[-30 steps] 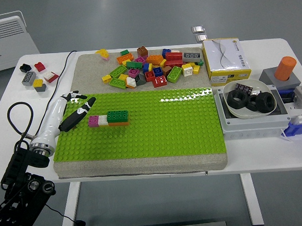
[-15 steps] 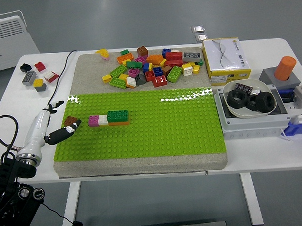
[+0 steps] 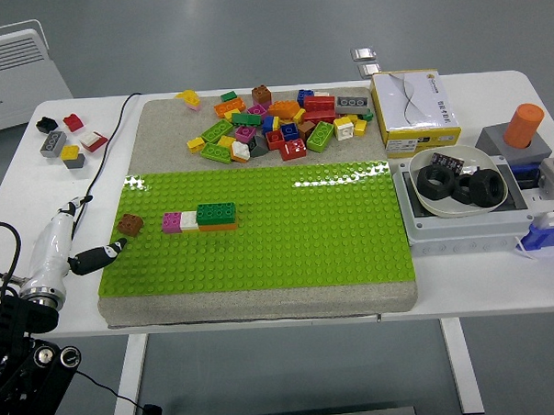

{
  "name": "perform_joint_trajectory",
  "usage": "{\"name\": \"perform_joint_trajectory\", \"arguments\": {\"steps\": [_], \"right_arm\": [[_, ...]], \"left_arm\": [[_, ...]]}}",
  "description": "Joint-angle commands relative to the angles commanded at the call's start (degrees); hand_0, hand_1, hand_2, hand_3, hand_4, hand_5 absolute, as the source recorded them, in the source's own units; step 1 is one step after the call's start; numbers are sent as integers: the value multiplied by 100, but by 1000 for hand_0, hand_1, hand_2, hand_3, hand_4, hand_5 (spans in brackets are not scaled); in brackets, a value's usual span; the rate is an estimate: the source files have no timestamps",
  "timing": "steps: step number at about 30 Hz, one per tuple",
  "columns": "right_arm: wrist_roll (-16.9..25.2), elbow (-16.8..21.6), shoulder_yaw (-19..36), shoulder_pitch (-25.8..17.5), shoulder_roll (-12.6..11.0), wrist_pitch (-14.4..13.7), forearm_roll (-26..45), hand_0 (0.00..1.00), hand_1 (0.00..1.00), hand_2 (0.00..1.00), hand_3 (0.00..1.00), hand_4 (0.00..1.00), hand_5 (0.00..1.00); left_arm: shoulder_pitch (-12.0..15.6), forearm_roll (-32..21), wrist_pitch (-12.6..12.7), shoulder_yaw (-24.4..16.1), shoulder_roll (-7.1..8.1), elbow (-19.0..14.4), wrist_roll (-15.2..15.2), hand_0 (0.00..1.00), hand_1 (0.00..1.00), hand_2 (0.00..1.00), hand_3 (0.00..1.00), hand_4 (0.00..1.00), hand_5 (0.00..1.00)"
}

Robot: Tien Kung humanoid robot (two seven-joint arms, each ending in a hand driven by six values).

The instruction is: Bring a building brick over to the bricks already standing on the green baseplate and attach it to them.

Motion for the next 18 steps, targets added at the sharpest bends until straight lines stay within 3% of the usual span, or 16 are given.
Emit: {"name": "perform_joint_trajectory", "arguments": {"steps": [18], "right_arm": [[58, 0, 540, 40, -49, 64, -484, 514, 704, 734, 765, 798, 854]], "left_arm": [[-274, 29, -84, 134, -131, 197, 463, 942, 961, 995, 788, 854, 259]]}}
